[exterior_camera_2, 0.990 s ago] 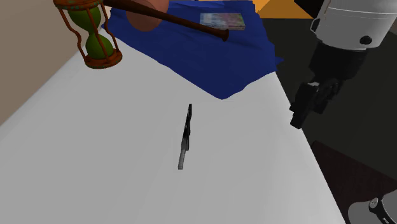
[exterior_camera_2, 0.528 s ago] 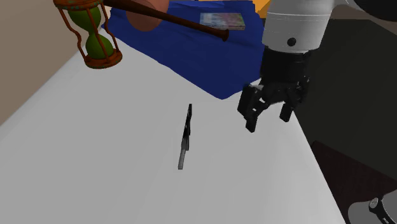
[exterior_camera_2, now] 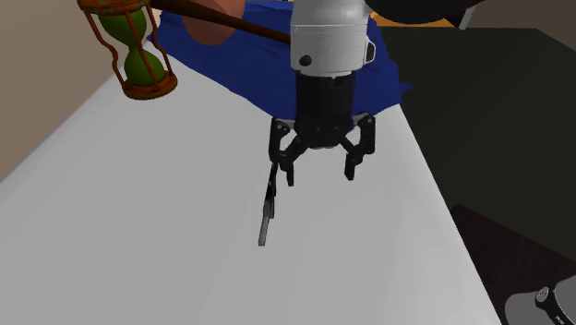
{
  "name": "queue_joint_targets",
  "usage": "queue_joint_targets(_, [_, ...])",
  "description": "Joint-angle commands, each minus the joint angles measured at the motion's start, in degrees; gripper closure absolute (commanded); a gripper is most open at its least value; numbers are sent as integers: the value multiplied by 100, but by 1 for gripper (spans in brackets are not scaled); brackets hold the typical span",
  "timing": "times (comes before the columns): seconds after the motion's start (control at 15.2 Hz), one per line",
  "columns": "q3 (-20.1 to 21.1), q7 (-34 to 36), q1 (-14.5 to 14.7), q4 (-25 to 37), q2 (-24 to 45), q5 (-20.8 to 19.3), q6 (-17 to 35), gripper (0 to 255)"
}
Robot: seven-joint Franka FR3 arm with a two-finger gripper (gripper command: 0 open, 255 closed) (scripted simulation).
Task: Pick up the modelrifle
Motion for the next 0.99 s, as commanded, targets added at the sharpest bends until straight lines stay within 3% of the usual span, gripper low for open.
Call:
queue_joint_targets(0.0, [29, 537, 85, 728, 643, -122, -130, 0])
queue_joint_targets(0.26, [-27, 1449, 346, 2202, 1850, -312, -471, 0])
queue_joint_targets(0.92, [-57, 1296, 321, 1547, 1798, -285, 109, 0])
